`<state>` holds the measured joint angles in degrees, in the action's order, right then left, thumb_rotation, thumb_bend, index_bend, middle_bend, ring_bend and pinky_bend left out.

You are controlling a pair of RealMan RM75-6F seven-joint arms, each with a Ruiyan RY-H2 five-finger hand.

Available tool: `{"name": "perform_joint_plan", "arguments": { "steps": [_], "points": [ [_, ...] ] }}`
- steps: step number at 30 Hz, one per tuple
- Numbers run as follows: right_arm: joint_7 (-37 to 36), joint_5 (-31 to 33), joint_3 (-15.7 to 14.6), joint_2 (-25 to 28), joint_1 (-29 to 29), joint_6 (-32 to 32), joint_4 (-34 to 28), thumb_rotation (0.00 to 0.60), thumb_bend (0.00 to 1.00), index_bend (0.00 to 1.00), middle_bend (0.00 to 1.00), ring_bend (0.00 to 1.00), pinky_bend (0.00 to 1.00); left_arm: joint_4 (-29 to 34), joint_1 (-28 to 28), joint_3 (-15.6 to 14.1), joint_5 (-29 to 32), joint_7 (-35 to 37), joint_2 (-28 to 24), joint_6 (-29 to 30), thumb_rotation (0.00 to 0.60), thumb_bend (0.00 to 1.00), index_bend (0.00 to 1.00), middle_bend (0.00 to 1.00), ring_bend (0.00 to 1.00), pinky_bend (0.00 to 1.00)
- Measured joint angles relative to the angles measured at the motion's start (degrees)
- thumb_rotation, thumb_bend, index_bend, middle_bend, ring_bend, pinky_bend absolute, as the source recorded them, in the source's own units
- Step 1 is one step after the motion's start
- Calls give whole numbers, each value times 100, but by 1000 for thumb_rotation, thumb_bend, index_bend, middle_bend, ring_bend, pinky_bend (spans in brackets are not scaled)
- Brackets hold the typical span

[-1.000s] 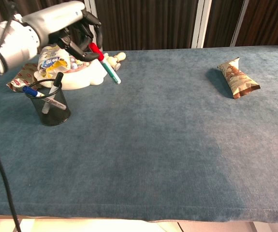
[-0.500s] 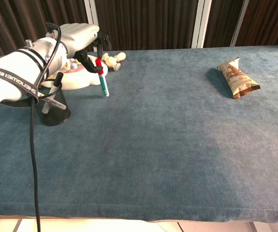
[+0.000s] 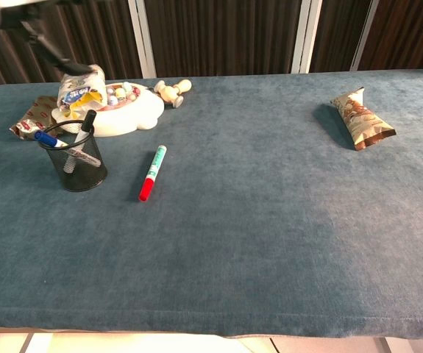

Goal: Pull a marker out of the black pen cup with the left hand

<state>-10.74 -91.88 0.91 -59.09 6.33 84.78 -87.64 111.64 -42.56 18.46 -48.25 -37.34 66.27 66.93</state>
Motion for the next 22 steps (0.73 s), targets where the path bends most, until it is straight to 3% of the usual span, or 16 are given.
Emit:
{"name": "perform_joint_plan", "arguments": {
  "steps": [3,8,12,18,22],
  "points": [
    [-75,21,-4,15,-3,-23,43,600,0,0,0,0,0,171,591,-400,-438,167,-541,294,600,258,0,1,0,0],
    [-207,-7,-7,9,30,-58,134,600,0,0,0,0,0,-29,1488,-940,-1412,1015,-810,821,600,257,0,2,0,0],
    [-304,-62,-30,-40,55,-82,231,600,0,0,0,0,0,-720,2233,-1415,-2283,2005,-809,1405,600,258,5,7,0,0],
    [-311,-133,-60,-99,62,-62,279,600,0,0,0,0,0,-1569,3170,-1978,-2908,3322,-632,2143,600,258,10,15,0,0],
    [-257,-183,-68,-115,74,-41,243,600,0,0,0,0,0,-1822,3668,-2234,-3186,3612,-461,2563,600,257,9,15,0,0]
  ]
}}
